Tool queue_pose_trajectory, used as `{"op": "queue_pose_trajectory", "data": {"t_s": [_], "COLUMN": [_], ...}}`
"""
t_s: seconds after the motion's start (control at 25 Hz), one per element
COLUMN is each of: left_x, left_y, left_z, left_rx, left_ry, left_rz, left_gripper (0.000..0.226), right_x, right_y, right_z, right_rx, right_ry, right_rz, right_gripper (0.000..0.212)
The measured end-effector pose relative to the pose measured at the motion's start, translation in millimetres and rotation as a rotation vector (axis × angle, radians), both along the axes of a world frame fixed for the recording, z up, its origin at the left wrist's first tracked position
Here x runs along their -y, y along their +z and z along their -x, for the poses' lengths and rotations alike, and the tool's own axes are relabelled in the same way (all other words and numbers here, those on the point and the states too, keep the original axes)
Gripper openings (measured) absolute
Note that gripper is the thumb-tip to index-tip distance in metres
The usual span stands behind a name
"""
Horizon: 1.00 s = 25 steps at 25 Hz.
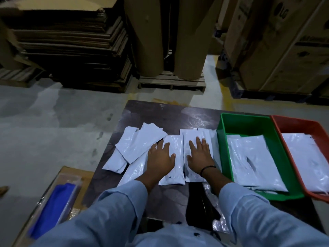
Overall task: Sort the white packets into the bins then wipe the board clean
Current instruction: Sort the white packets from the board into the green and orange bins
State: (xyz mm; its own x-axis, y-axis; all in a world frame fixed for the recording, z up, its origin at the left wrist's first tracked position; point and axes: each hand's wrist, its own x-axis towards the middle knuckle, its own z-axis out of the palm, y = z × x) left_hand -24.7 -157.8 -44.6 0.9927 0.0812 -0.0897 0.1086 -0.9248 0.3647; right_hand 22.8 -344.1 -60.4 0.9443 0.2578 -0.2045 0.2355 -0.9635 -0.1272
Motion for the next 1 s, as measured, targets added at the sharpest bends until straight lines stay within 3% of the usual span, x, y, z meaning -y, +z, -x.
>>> {"op": "queue_pose_trajectory", "data": {"t_s": [0.44, 0.8, 1.0], "left_x": [26, 35, 40], "left_y": [-33, -46, -40], "left_z": [0, 4, -5], "left_rx": [-0.130, -0.198, -0.247], "left_ry": [-0.092, -0.114, -0.057], "left_rz": [-0.021, -0.129, -0.112], "left_gripper": [0.071, 0.084, 0.074], "right_x": [-9, -2, 2], "right_y": [-12, -4, 1], "right_z": [15, 13, 13], "right_rx": [-0.022, -0.057, -0.072], "right_ry": [-0.116, -0.084, -0.076], "right_rz": [0.070, 0.103, 0.114], "right_gripper": [0.079, 0.089, 0.079]}}
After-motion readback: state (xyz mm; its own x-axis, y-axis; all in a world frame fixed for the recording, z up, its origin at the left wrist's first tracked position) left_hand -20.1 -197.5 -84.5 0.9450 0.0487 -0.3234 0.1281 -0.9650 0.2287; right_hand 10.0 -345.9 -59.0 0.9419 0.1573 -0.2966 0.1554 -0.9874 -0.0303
